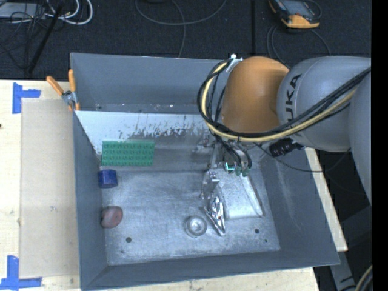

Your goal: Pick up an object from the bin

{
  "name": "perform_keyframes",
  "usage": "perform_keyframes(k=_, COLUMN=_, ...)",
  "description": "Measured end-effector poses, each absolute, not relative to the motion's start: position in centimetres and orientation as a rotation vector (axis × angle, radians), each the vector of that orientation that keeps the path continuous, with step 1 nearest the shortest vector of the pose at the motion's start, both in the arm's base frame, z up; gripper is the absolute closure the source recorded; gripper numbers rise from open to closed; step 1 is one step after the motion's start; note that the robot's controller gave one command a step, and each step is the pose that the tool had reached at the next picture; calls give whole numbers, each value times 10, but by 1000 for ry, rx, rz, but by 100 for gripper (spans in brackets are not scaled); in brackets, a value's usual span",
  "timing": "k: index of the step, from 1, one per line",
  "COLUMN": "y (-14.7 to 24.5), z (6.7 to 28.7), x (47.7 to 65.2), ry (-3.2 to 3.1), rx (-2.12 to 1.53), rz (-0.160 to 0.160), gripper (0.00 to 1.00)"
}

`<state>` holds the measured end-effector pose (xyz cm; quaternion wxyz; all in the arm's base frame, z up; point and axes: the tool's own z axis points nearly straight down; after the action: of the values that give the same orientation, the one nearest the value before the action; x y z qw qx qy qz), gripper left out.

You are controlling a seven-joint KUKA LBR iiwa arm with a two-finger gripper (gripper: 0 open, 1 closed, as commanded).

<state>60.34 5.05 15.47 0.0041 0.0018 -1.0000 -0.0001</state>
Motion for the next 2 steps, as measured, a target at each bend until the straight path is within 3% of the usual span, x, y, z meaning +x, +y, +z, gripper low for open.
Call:
perform_keyframes(k=1, y=-9, z=97, x=560, ry=-3109, rx=407, rz=1, gripper=0)
perform_keyframes(k=2, y=3, z=72, x=543, ry=-2981, rx=1009, rz=2, gripper=0)
